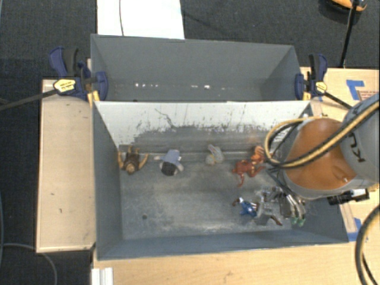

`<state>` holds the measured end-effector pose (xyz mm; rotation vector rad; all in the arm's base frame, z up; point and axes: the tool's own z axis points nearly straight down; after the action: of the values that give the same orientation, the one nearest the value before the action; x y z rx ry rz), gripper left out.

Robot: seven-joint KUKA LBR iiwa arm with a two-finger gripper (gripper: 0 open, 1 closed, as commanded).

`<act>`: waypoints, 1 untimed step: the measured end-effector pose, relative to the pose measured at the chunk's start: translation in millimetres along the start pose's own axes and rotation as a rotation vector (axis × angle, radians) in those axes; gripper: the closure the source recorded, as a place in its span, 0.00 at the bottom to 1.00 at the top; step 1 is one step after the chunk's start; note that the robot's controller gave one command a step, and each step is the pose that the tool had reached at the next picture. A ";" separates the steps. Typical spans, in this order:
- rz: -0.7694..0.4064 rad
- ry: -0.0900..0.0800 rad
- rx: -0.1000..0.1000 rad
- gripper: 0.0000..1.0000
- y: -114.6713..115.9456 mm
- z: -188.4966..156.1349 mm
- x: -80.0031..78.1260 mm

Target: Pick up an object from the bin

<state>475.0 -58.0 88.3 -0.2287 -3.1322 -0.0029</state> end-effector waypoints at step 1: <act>-0.002 -0.009 0.000 1.00 0.0 -34.4 -2.1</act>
Offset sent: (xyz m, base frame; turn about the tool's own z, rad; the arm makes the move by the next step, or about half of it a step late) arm -0.0001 0.0000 0.0461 0.0000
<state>477.1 -58.4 122.6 -0.2263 -3.1409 -0.0022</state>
